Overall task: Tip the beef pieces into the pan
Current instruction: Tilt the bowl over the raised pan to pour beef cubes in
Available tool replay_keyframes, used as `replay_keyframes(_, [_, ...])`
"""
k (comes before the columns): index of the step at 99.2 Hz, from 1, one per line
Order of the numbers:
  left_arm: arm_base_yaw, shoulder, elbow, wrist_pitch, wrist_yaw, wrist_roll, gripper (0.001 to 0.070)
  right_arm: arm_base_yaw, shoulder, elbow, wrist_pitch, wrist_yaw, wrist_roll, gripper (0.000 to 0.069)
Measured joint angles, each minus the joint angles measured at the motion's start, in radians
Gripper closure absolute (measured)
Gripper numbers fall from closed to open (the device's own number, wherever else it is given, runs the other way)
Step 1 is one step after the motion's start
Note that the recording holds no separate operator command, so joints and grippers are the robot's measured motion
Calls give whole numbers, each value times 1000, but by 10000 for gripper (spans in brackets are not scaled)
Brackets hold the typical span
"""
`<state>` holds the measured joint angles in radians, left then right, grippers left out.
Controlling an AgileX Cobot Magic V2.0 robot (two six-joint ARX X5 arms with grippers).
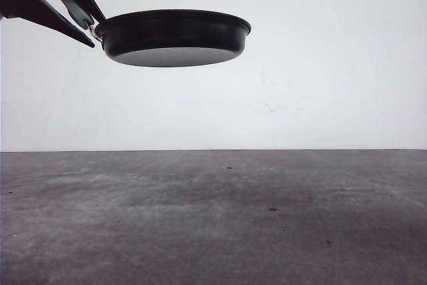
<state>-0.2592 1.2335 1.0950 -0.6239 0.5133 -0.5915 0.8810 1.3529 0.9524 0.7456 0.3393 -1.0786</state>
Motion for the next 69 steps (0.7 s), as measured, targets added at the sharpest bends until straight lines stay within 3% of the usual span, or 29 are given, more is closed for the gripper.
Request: replay_keyframes(69, [6, 0, 0, -1, 0, 0, 586, -4, 43, 0, 49, -45, -2, 682])
